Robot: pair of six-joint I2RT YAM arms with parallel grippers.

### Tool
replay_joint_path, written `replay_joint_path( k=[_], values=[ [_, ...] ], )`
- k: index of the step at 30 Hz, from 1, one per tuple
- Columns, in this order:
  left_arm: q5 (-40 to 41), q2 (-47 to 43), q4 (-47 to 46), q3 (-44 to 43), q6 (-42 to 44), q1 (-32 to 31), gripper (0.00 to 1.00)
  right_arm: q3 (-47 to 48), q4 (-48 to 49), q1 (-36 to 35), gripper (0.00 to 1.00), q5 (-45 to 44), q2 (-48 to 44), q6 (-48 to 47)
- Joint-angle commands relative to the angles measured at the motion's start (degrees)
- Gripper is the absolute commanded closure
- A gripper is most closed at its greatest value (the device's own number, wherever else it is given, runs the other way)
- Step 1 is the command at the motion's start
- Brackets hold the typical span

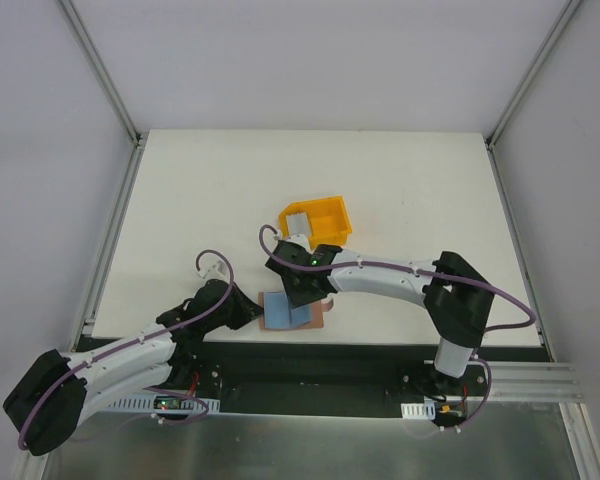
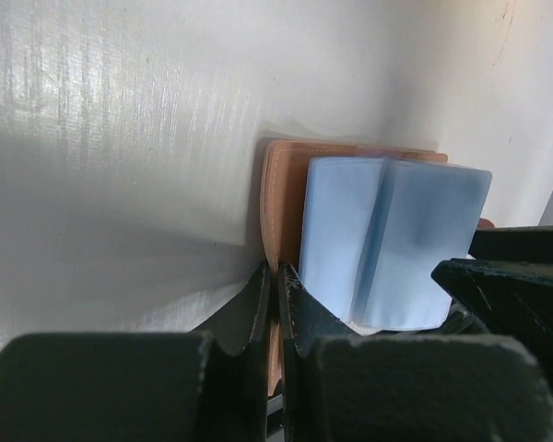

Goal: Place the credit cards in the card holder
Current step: Turn over the card slot in the card holder.

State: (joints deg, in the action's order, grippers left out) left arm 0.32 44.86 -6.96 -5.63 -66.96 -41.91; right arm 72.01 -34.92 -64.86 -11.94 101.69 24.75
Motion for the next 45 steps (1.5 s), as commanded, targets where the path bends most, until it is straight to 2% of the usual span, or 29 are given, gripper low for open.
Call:
replay_joint_path(
  k=[1, 4, 9, 16, 23, 29, 35, 38, 45],
  values=[
    [0.6, 0.8, -0.5, -0.3, -0.2, 0.1, 1.0, 3.2, -6.3, -1.1, 0.52, -5.1, 1.5, -1.1],
    [0.5, 0.8, -0.5, -0.5, 0.0, 0.1, 1.0, 2.8, -6.2, -1.1, 0.43, -5.3, 1.0, -0.7],
    [0.6, 0.5, -0.5, -0.5, -0.1, 0.1, 1.0, 2.1, -6.0, -1.1, 0.41, -6.8, -0.8, -0.1],
    [0.6, 0.3, -0.6, -0.3, -0.5, 0.1, 1.0, -4.4, 4.4, 1.0, 0.42, 4.2, -2.7, 1.9],
    [0.8, 0.3, -0.7, -0.3, -1.1, 0.1, 1.0, -8.5, 9.8, 2.9, 0.43, 8.5, -3.6, 3.5],
    [0.6, 0.8, -1.0, -0.4, -1.2, 0.1, 1.0, -7.8, 7.6, 2.8, 0.47, 6.1, -3.7, 3.1],
    [0.5, 1.5, -1.3, -0.8, -0.9, 0.1, 1.0, -5.8, 4.3, 2.3, 0.47, 3.1, -3.0, 2.3],
    [0.5, 1.8, -1.3, -0.9, -0.9, 0.1, 1.0, -4.2, 2.0, 1.5, 0.44, 0.8, -2.5, 1.9],
    [0.4, 1.9, -1.4, -1.0, -0.7, 0.1, 1.0, -4.6, 4.6, 1.3, 0.44, 3.3, -2.6, 1.6]
  ],
)
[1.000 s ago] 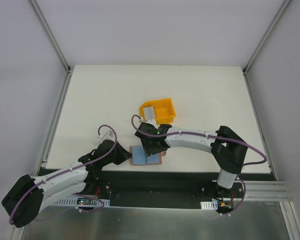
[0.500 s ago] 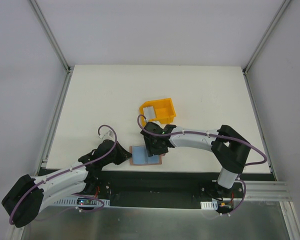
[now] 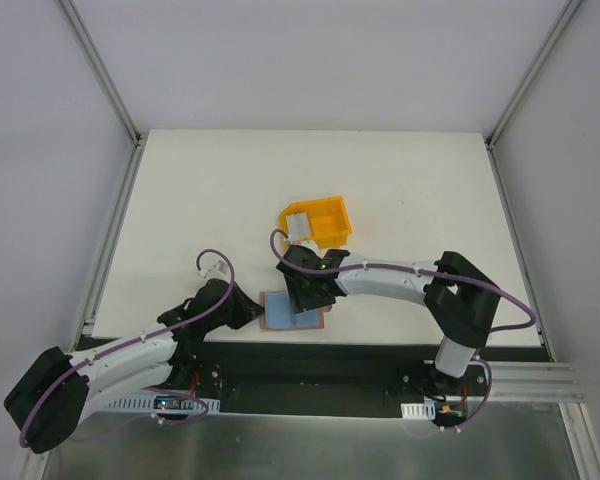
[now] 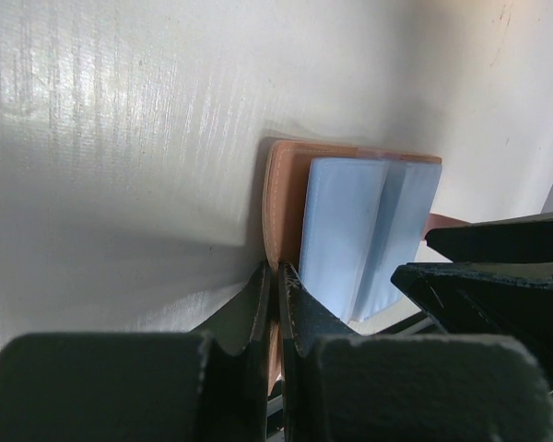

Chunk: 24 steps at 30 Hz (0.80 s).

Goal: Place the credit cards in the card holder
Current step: Turn over the card slot in the card holder.

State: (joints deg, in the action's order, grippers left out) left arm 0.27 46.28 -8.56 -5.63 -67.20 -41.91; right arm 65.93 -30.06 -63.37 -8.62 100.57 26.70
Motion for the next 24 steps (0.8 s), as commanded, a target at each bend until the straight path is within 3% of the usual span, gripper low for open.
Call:
replay_joint_path(
  k=[1, 24],
  values=[
    [0.4, 0.4, 0.2, -0.9, -0.5, 0.1, 1.0, 1.5, -0.3, 0.0, 0.44, 0.1, -1.3, -0.2],
    [0.6, 0.0, 0.3, -0.5, -0.7, 0.1, 1.0, -3.2, 4.1, 2.0, 0.43, 4.0, -2.1, 2.0]
  ],
)
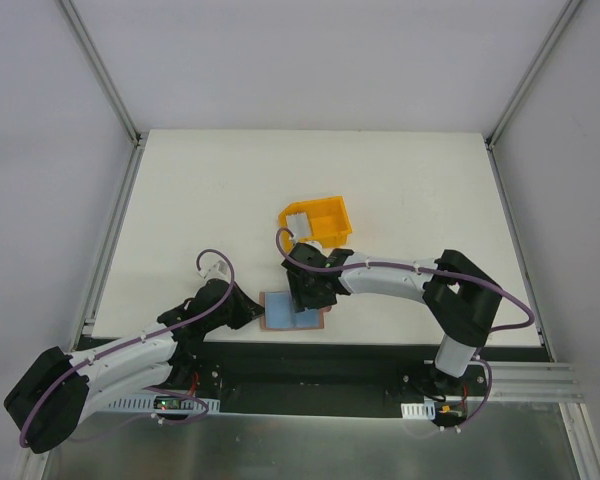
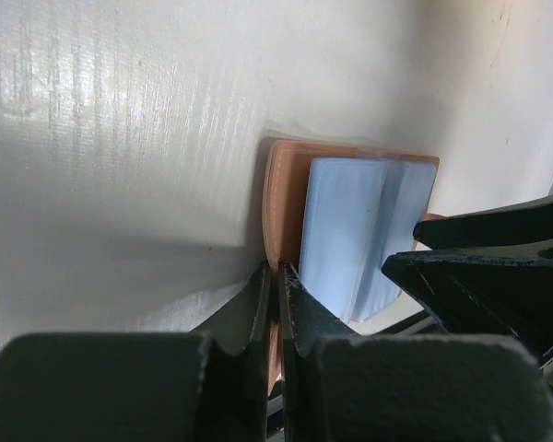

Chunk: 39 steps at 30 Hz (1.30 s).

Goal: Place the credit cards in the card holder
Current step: Turn over the card slot in the card holder.

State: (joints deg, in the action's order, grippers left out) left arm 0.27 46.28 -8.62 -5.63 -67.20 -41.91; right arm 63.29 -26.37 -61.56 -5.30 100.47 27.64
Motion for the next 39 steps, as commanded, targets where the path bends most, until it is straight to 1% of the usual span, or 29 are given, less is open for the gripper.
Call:
replay_joint_path(
  k=[1, 7, 9, 10, 13, 21, 26, 31, 33, 34, 36, 39],
  values=[
    [0.5, 0.0, 0.3, -0.5, -0.7, 0.1, 1.0, -0.5, 0.6, 0.3, 0.43, 1.1, -1.9, 1.0],
    [0.5, 0.0, 0.4, -0.6, -0.7, 0.2, 1.0, -0.7, 2.6, 0.2, 0.46, 2.9, -1.9, 0.7],
    [0.5, 0.2, 0.4, -0.7, -0.7, 0.1, 1.0, -0.8, 4.2, 0.3, 0.47, 4.7, -1.6, 0.4],
    [0.5, 0.3, 0.3, -0.7, -0.6, 0.1, 1.0, -0.9, 5.1, 0.3, 0.46, 7.2, -1.2, 0.4],
    [0.3, 0.7, 0.1, -0.9, -0.6, 0.1, 1.0, -0.4, 6.3, 0.3, 0.47, 8.5, -1.0, 0.3],
    [0.1, 1.0, -0.8, -0.2, -1.3, 0.1, 1.0, 0.6, 9.2, 0.6, 0.46, 12.6, 1.0, 0.3],
    [0.3, 1.2, -1.7, 1.0, -2.5, 0.1, 1.0, 0.7, 12.2, 1.3, 0.45, 14.4, 0.5, 0.0],
    [1.0, 1.1, -2.0, 2.3, -4.6, 0.1, 1.0, -2.0, 12.8, 1.5, 0.44, 9.7, -5.3, -1.7],
    [1.3, 0.8, -2.0, 2.7, -5.1, 0.1, 1.0, -3.3, 11.2, 1.6, 0.43, 5.8, -7.9, -1.9],
    [1.4, 0.7, -2.0, 2.8, -5.1, 0.1, 1.0, -3.4, 9.4, 1.6, 0.43, 2.3, -8.9, -1.9],
    [1.4, 0.3, -2.0, 2.8, -5.1, 0.1, 1.0, -3.6, 6.0, 1.6, 0.42, -1.1, -10.0, -1.7],
    [1.5, 0.2, -1.9, 2.9, -5.0, 0.1, 1.0, -4.6, 4.8, 1.6, 0.42, -1.7, -10.1, -0.7]
  ],
)
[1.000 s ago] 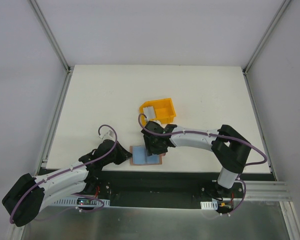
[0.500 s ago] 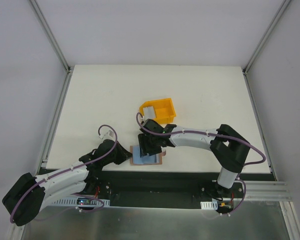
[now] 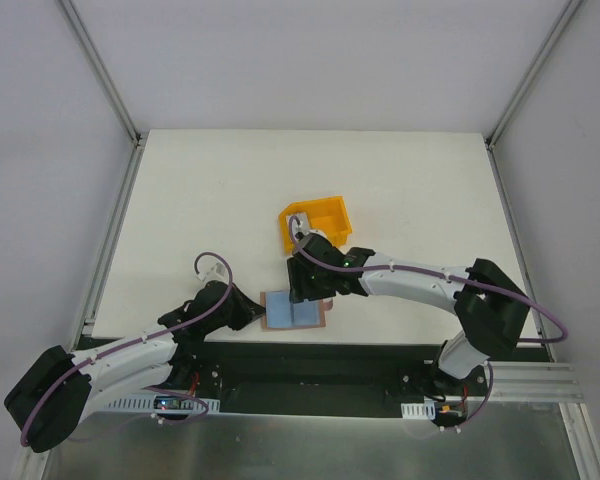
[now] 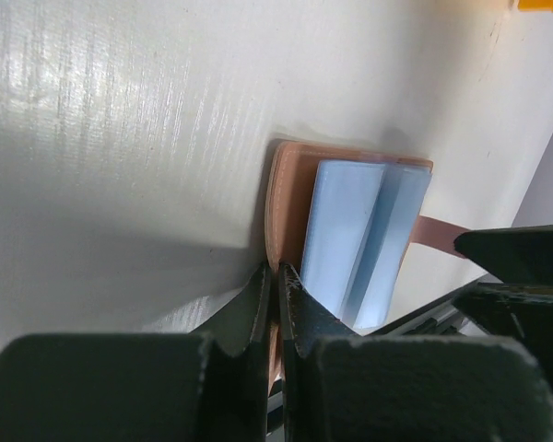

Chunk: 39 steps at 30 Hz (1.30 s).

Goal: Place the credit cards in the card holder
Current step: Turn over the card slot in the card holder.

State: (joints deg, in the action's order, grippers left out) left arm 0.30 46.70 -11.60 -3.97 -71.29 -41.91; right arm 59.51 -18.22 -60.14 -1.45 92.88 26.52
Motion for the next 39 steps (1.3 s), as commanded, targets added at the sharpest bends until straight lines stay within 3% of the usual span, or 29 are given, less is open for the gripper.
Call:
replay_joint_path(
  k=[1, 20, 39],
  values=[
    [1.4, -0.3, 1.1, 1.2, -0.9, 0.1, 1.0, -1.1, -3.3, 0.1, 0.42, -5.3, -2.4, 0.9],
    [1.2, -1.1, 1.4, 1.2, -0.8, 0.2, 1.0, 0.2, -3.0, 0.2, 0.43, 0.8, 5.1, 1.8],
    [0.8, 1.8, -1.7, 1.5, -2.5, 0.1, 1.0, 6.2, 4.6, 0.2, 0.44, 14.1, 10.4, 0.5]
  ],
)
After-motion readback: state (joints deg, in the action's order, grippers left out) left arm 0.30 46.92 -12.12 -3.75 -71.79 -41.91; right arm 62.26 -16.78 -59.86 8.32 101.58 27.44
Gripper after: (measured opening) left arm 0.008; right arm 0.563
